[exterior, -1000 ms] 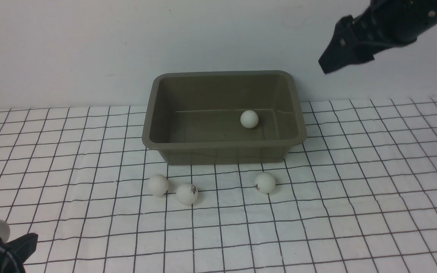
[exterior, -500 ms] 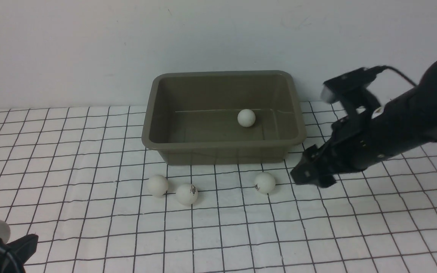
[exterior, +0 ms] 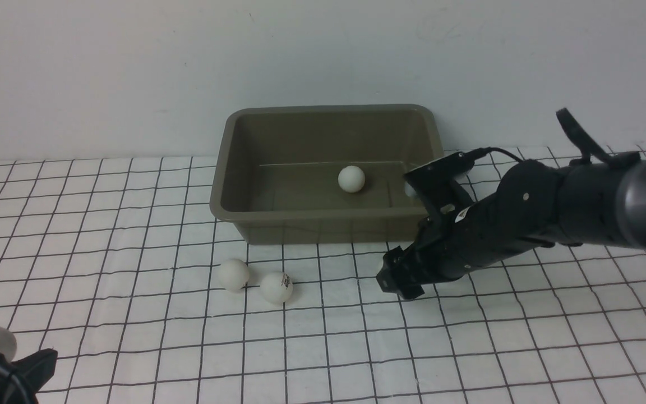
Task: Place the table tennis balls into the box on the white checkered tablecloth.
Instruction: 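Reach for and grasp a ping pong ball on the table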
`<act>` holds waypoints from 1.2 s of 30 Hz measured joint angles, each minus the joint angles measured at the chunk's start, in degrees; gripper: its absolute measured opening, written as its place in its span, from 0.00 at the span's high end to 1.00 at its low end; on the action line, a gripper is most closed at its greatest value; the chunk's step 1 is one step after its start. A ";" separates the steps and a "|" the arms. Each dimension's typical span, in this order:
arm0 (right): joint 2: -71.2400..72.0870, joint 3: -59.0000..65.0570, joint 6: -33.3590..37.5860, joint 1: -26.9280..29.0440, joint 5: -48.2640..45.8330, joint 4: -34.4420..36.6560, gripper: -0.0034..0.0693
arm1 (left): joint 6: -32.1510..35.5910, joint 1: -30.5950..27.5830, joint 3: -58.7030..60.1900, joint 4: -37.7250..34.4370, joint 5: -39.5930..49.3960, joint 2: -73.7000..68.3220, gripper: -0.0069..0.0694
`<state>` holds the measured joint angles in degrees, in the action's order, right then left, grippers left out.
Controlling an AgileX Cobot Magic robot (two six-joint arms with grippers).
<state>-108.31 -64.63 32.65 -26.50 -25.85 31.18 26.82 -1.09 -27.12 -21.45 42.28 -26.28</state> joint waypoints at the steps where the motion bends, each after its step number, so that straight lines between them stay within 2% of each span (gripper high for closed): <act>1: -0.40 -0.12 0.44 0.00 0.71 0.76 0.22 | 0.00 0.00 0.00 0.00 0.04 0.00 0.52; 13: -3.03 -0.28 3.97 0.00 4.70 6.78 0.22 | 0.00 0.00 0.00 0.00 0.41 0.00 0.52; 16: -4.37 -0.28 5.78 0.00 6.51 9.34 0.29 | 0.00 0.00 0.00 0.00 0.47 0.00 0.52; 19: -4.99 -0.35 7.01 0.00 6.77 11.57 0.45 | 0.00 0.00 0.00 0.00 0.48 0.00 0.52; 23: -4.97 -0.35 9.70 0.00 7.29 11.89 0.47 | 0.00 0.00 0.00 0.00 0.59 0.00 0.52; 27: -1.65 -0.35 10.28 0.10 3.06 8.60 0.47 | 0.00 0.00 0.00 0.00 1.02 0.00 0.52; 32: 6.72 -0.35 8.30 1.45 -11.32 0.76 0.47 | 0.00 0.00 0.00 0.00 1.78 0.00 0.52; 36: 10.86 -0.35 8.30 1.58 -14.12 -1.13 0.47 | 0.00 0.00 0.00 0.00 2.40 0.00 0.52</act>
<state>-97.45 -64.98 40.95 -24.92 -39.96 30.05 26.82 -1.09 -27.12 -21.45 44.68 -26.28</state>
